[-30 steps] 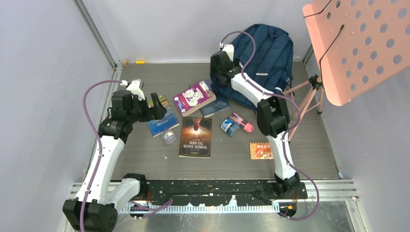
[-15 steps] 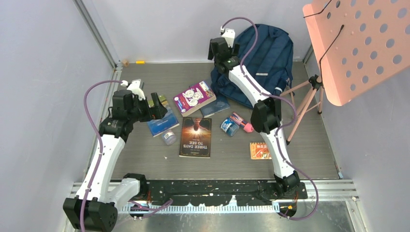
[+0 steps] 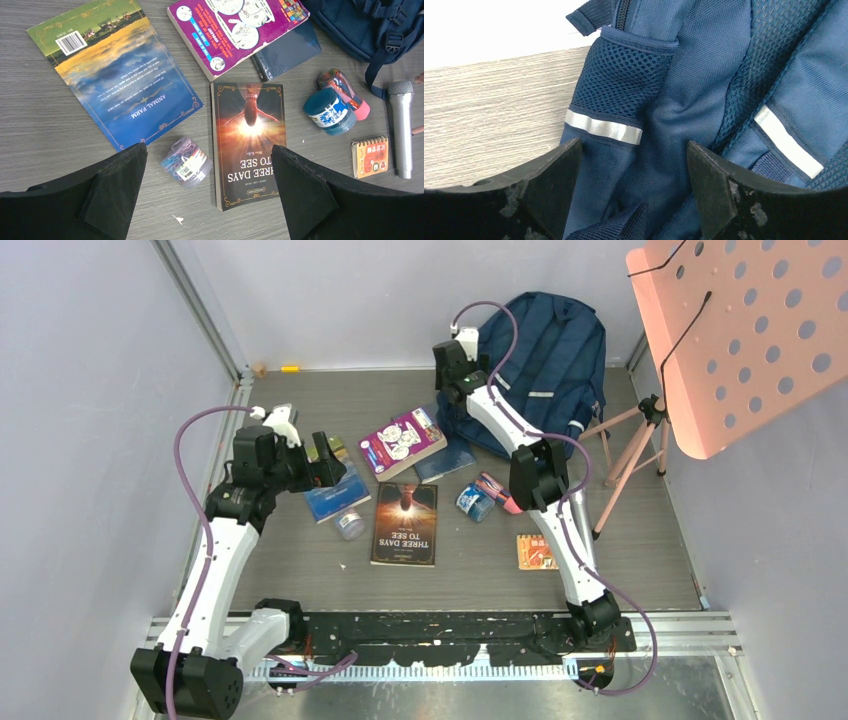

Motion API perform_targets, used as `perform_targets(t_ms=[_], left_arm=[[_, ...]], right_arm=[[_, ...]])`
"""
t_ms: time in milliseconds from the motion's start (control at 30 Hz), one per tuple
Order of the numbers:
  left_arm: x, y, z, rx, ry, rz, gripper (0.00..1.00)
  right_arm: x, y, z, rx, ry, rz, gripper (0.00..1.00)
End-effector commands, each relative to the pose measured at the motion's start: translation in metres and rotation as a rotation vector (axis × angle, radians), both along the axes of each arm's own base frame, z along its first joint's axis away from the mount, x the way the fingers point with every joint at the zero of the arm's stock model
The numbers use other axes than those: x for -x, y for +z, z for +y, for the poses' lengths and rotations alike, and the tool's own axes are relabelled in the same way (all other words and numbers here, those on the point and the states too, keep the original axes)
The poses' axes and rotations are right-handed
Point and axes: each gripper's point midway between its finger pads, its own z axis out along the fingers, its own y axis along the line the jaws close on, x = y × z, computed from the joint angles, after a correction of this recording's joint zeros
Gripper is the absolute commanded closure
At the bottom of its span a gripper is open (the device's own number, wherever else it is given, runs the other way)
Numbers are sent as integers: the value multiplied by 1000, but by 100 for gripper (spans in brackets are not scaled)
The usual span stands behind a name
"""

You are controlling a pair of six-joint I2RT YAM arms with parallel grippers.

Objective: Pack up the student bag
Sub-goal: Adjust the student bag at the center of the board.

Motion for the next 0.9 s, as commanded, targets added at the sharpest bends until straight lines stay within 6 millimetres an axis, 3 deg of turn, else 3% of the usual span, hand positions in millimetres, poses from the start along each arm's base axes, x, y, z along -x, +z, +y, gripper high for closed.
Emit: perform_targets(t_ms=[0, 33, 100, 133, 233, 367, 400, 433, 633, 667, 867], left_arm=[[-6, 5, -2, 10, -8, -30, 2], [-6, 4, -2, 9, -9, -29, 2], [-6, 4, -1, 6, -6, -28, 2], [-6, 4, -1, 5, -4, -27, 2], [-6, 3, 0, 1, -1, -27, 2], [-6, 3, 0, -2, 0, -26, 2], [-7, 3, 1, -2, 1, -26, 2], [-6, 3, 0, -1, -1, -27, 2], [-5, 8, 2, -6, 7, -54, 2], [-5, 9, 3, -8, 9, -60, 2], [-4, 13, 1, 0, 0, -72, 2]], right_arm=[[-9, 20, 7, -7, 27, -58, 26], [-13, 20, 13, -6, 65, -68, 42], [-17, 24, 18, -8, 97, -85, 64], [-18, 25, 19, -6, 102, -89, 67], [-19, 40, 20, 1, 119, -111, 94], [-14, 74, 19, -14, 137, -154, 100], [-12, 95, 19, -24, 146, -185, 100], [-10, 97, 22, -32, 168, -190, 100], [14, 181, 31, -64, 310, -324, 100], [24, 208, 30, -78, 333, -368, 100], [49, 258, 35, -114, 431, -443, 100]])
